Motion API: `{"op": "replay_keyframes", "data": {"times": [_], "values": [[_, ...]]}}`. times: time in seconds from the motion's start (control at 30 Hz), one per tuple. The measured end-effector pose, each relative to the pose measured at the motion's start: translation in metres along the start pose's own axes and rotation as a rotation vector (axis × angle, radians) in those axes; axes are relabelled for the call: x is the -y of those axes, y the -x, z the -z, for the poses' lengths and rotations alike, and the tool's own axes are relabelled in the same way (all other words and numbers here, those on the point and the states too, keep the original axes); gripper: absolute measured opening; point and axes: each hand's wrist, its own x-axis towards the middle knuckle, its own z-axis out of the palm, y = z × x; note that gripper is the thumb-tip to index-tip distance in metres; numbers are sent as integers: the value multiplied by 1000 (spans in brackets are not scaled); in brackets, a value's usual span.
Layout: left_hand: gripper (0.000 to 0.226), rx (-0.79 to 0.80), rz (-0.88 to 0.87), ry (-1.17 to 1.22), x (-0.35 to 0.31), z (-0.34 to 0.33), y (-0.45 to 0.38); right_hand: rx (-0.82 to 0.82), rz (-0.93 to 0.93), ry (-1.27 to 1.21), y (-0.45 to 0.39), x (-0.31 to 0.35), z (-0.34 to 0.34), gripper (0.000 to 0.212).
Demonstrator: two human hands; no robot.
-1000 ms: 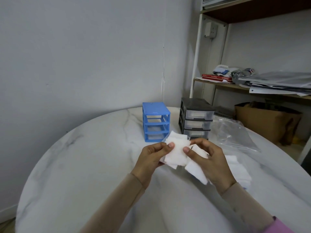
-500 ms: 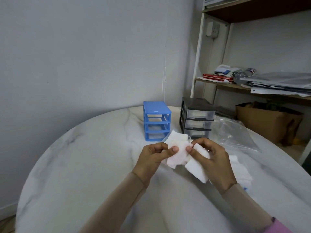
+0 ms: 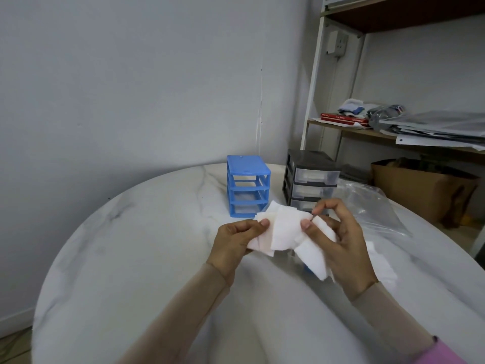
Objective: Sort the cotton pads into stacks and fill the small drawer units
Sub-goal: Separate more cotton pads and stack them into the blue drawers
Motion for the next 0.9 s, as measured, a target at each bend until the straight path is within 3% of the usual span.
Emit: {"op": "replay_keyframes", "data": {"times": [0.1,0.33,0.67,0.9], "values": [[15,27,-10,-45,0,-2,2,81,77,168,2,-2,-1,23],[23,104,-55,-118,-2,-5,5,101,87,366,4,-6,2,17],[29,156,-82,-204,-3,-5,6,93,102,429,1,-9,5,8],[23,187,-37,-116,-5,-8,6,74,141,487,1,-8,4,9]]}}
